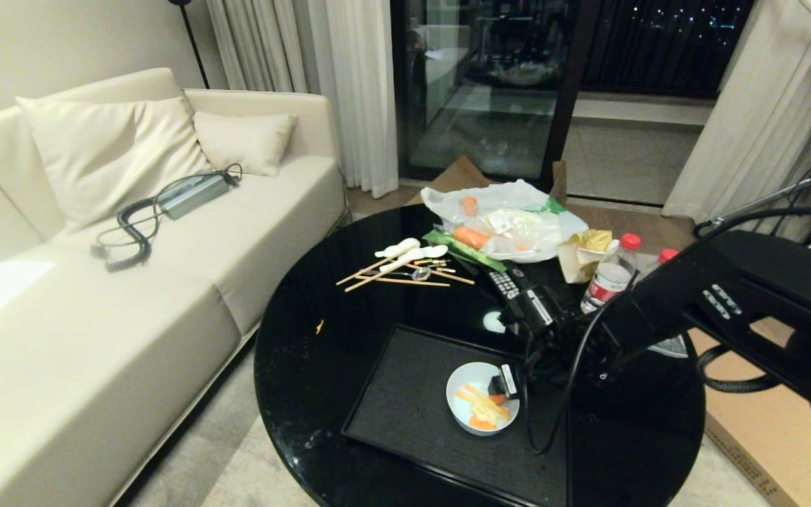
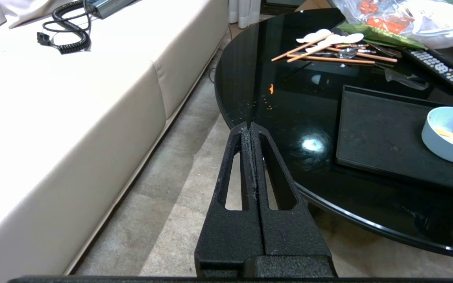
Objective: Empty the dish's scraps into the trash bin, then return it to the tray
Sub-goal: Pick up the bowl with leftover food
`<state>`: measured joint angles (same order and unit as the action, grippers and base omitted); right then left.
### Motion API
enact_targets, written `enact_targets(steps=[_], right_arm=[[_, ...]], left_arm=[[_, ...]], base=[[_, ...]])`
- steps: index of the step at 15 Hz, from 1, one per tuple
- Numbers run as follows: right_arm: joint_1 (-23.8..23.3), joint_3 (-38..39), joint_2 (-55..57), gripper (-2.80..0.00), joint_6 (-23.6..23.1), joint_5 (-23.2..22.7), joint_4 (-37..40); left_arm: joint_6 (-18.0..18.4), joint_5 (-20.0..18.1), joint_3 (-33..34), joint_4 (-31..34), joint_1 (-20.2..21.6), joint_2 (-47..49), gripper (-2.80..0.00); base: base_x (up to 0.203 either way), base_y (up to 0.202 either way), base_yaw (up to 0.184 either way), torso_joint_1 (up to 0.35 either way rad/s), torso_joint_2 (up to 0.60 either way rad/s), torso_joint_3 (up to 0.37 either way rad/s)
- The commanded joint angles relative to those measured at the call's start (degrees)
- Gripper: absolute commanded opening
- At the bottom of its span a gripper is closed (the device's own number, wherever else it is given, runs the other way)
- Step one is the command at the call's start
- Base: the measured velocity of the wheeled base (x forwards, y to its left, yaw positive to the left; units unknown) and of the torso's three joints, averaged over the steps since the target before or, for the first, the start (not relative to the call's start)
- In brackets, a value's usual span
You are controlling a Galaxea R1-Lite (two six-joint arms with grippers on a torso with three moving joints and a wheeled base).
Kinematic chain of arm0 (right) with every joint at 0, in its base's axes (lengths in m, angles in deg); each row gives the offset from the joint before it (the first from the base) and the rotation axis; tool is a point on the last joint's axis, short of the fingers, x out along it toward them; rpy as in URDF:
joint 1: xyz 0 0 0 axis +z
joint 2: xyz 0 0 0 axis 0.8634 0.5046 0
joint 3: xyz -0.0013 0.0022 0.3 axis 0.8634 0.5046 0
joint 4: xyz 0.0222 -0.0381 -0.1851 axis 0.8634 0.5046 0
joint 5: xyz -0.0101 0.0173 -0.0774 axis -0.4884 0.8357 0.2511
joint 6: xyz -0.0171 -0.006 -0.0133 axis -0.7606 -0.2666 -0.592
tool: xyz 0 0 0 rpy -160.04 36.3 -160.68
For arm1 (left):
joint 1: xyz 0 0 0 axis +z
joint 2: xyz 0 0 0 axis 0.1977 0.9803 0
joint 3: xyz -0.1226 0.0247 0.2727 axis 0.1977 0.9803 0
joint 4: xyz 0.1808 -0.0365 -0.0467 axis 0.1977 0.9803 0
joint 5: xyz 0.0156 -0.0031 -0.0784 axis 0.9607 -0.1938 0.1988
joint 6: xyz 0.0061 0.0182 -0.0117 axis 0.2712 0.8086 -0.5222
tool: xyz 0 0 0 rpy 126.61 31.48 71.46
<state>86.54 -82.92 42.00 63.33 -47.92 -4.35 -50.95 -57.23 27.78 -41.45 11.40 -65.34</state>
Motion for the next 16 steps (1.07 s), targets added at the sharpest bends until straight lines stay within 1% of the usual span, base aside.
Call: enact_targets(steps=[1, 2, 13, 16], right_arm=[[0.1, 0.0, 0.7, 0.0, 0.1, 0.0, 0.0], [0.1, 0.0, 1.2, -2.8, 0.1, 0.0, -0.1], [0.2, -0.4, 3.3, -2.8, 0.1, 0.3, -0.2], [0.3, -0.5, 2.8, -2.8, 2.5, 0.4, -0.2]], left_arm=[[0.0, 0.0, 0.0, 0.0, 0.0, 0.0, -2.8], [0.0, 0.0, 0.0, 0.0, 0.0, 0.0, -2.8], [0.0, 0.0, 0.0, 0.0, 0.0, 0.0, -2.8], [0.0, 0.0, 0.0, 0.0, 0.0, 0.0, -2.8]], base=[[0.0, 0.0, 0.0, 0.0, 0.0, 0.0], [0.0, 0.0, 0.0, 0.0, 0.0, 0.0], [0.0, 0.0, 0.0, 0.0, 0.0, 0.0], [0.0, 0.0, 0.0, 0.0, 0.0, 0.0]])
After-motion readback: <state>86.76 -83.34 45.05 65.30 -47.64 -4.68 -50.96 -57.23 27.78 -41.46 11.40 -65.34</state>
